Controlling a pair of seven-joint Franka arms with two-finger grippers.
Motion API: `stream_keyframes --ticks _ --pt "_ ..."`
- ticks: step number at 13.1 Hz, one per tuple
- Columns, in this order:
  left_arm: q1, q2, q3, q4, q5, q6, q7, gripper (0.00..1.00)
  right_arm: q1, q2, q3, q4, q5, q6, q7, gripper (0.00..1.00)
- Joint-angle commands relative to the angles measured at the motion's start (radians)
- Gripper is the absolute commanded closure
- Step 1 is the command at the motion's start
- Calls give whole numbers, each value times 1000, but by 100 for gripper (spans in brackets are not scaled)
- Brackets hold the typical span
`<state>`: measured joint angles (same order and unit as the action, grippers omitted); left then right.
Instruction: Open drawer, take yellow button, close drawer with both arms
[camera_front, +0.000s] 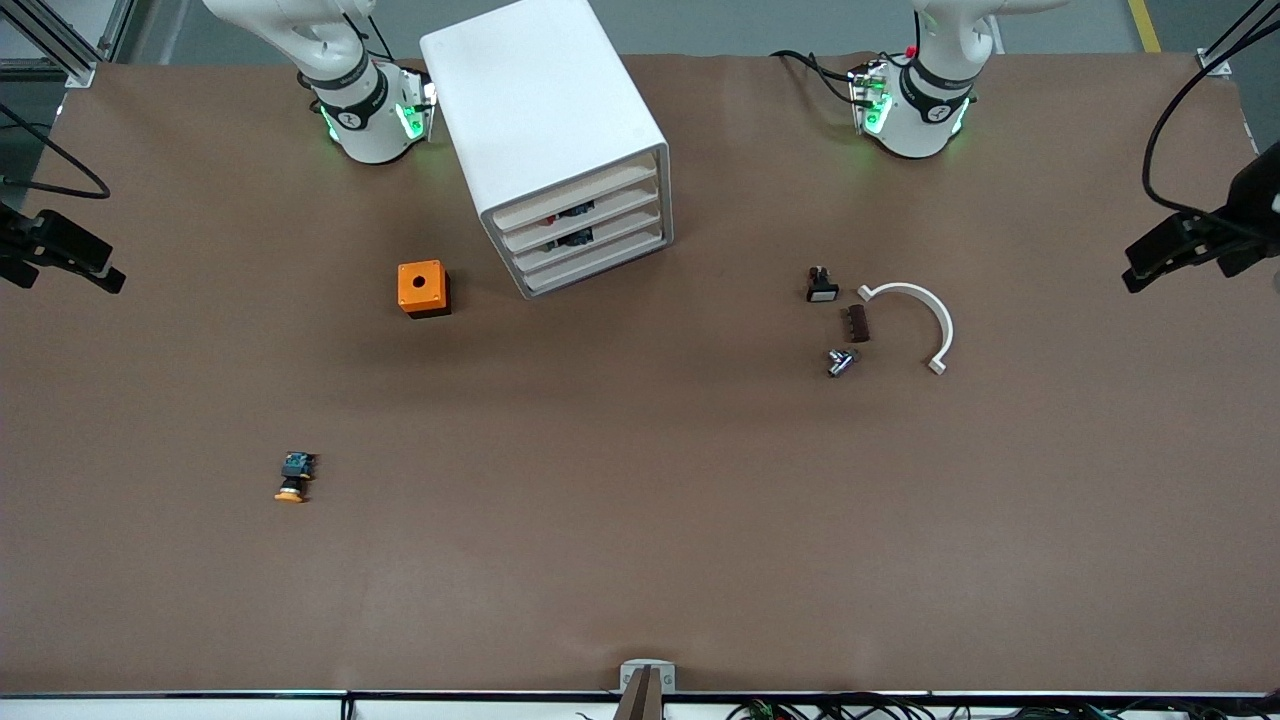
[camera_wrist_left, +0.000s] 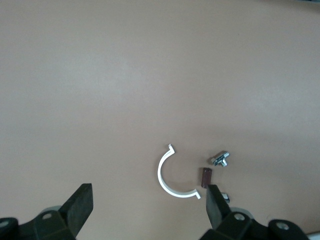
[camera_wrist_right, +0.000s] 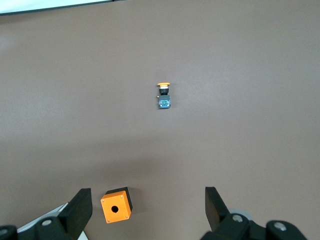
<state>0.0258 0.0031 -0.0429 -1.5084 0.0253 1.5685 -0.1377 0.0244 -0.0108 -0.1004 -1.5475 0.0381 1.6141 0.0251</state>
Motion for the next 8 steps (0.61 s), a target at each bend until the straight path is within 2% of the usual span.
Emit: stream_keyframes --ticks 1,8 --pt "-30 -51 55 -65 -25 5 44 0 -21 -21 22 -17 -9 -5 7 0" --pt "-32 -34 44 -56 -27 48 44 0 -20 -24 21 -16 -9 -11 7 0"
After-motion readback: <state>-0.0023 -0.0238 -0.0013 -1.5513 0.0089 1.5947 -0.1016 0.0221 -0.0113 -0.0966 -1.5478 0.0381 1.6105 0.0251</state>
